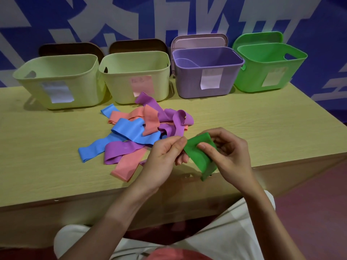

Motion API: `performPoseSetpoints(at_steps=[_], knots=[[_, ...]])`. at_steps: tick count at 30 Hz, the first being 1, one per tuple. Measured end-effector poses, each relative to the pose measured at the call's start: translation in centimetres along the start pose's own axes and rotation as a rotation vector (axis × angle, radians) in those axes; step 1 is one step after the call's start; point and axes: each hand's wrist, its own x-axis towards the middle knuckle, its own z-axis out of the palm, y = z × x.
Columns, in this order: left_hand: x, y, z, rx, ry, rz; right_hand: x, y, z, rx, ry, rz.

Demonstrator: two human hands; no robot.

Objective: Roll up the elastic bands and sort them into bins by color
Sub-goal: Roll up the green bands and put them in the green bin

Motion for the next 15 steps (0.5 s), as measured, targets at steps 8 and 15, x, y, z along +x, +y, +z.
performPoseSetpoints(at_steps=[8,15], knots=[[0.12,0.30,-0.09,0.032,0.006,0.031,-0.37,0.66,0.05,0.027,0.071,0.024],[-0.04,0.05,0.46,0.156,0.143,0.090,-0.20,0.56,0.49,0.033,0.087,0.039]])
